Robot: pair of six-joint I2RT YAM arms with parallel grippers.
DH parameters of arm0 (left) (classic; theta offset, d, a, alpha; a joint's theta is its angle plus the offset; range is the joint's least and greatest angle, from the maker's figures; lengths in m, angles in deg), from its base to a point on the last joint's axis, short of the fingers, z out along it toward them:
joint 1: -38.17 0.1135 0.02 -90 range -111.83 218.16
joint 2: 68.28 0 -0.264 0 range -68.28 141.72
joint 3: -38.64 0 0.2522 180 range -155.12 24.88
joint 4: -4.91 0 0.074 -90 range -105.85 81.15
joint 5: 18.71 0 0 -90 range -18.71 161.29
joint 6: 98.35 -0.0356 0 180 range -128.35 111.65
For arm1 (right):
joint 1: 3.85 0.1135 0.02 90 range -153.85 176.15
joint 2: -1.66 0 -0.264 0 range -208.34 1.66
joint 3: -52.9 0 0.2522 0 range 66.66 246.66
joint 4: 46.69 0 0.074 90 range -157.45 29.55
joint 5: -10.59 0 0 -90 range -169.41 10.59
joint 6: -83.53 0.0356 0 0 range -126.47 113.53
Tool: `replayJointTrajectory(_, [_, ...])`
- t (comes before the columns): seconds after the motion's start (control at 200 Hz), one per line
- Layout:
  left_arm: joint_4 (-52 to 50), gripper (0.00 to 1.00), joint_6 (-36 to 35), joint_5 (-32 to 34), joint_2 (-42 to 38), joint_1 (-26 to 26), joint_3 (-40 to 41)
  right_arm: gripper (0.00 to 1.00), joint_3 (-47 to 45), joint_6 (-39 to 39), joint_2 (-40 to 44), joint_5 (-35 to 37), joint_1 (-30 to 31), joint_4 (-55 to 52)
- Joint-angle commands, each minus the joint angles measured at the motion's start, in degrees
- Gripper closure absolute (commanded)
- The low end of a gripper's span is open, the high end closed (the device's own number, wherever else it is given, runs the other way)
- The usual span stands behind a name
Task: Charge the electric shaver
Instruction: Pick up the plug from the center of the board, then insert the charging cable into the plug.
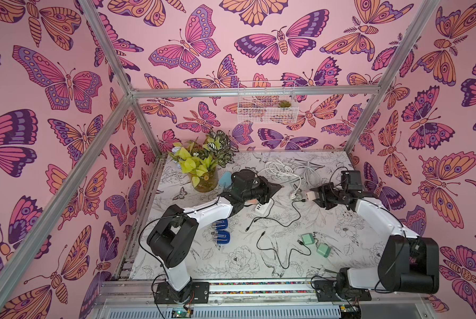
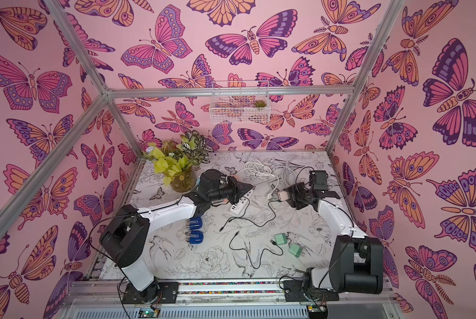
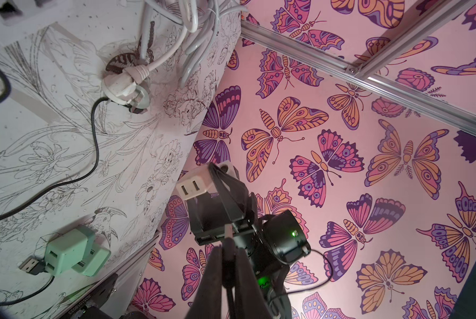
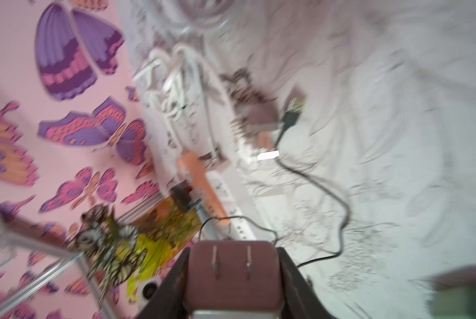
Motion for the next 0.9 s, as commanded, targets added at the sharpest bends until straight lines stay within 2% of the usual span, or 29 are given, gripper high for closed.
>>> replayJointTrajectory(0.0, [4.8,1.0,-0.2,3.9,1.3,0.5,0.6,1.0,-2.7,17.8,1.1,-1.5,5.2,22.0])
replayJointTrajectory(0.145, [6.9,1.0,-2.0,6.2,2.6,0.5,-0.2,1.0,-3.1,23.0,2.1,2.8,11.6,29.1])
replayJointTrajectory(0.331, [10.5,1.0,-2.2,10.2,2.4,0.4,1.6,1.0,-4.7,26.0,2.1,6.0,15.9,33.5])
replayJointTrajectory(0.726, [12.2,1.0,-1.9,12.3,0.2,-0.5,5.1,1.0,-8.5,25.1,4.1,11.2,16.5,35.8])
replayJointTrajectory(0.896, [12.7,1.0,-0.8,10.9,0.9,-0.7,4.7,1.0,-7.8,25.4,0.8,9.7,16.7,40.3])
